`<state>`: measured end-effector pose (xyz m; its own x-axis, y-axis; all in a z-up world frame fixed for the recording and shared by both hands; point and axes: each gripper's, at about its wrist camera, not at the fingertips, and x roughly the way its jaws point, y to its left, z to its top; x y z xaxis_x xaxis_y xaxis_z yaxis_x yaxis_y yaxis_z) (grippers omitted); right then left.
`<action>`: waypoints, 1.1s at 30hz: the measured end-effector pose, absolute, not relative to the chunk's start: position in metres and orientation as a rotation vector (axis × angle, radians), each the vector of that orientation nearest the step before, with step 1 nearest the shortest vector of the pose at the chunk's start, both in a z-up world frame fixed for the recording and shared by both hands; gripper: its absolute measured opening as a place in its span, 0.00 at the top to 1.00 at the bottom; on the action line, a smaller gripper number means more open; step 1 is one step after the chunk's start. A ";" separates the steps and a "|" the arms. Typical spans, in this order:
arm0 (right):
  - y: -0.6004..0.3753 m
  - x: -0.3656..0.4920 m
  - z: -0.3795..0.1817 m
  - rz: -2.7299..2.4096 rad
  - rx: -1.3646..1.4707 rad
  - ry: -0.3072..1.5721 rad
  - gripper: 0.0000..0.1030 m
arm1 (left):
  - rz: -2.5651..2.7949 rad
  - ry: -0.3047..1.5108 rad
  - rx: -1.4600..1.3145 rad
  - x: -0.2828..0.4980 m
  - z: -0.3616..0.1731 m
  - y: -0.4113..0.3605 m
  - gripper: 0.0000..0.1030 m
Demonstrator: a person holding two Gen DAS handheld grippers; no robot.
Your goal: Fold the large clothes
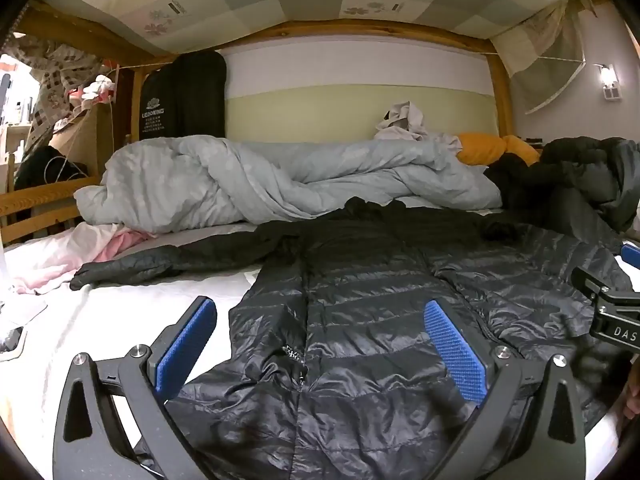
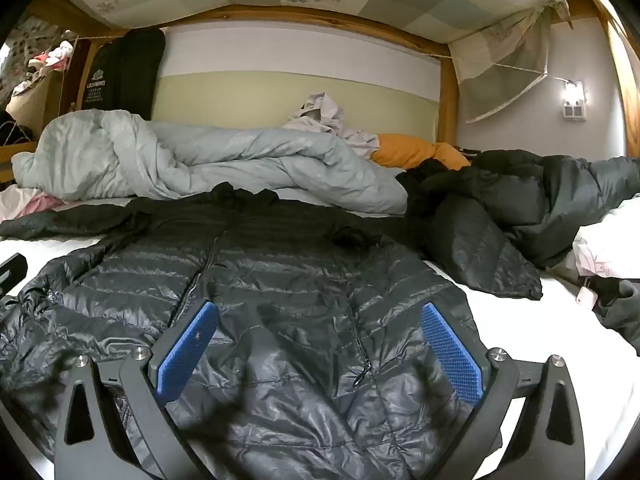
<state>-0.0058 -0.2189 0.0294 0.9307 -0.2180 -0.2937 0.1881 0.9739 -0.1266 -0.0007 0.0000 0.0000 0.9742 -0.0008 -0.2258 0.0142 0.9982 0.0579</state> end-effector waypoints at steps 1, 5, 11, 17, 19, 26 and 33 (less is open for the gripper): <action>-0.219 -0.006 0.029 -0.208 -0.098 0.309 0.00 | -0.007 0.229 0.058 -0.001 0.000 0.000 0.00; -0.219 -0.006 0.029 -0.209 -0.097 0.308 0.00 | -0.009 0.235 0.055 -0.001 0.000 0.000 0.00; -0.219 -0.004 0.029 -0.212 -0.094 0.311 0.00 | -0.009 0.233 0.051 -0.001 0.000 0.000 0.00; -0.219 -0.005 0.028 -0.209 -0.096 0.308 0.00 | -0.001 0.209 0.056 -0.008 0.003 -0.001 0.00; -0.219 -0.005 0.028 -0.209 -0.096 0.308 0.00 | 0.000 0.201 0.063 -0.011 0.004 -0.002 0.00; -0.219 -0.004 0.028 -0.209 -0.097 0.310 0.00 | 0.008 0.194 0.094 -0.011 0.003 -0.007 0.00; -0.219 -0.004 0.030 -0.210 -0.098 0.310 0.00 | 0.001 0.203 0.086 -0.010 0.004 -0.006 0.00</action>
<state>-0.0043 -0.2189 0.0298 0.9308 -0.2201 -0.2920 0.1901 0.9734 -0.1278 -0.0096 -0.0063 0.0038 0.9794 0.0100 -0.2016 0.0074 0.9963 0.0852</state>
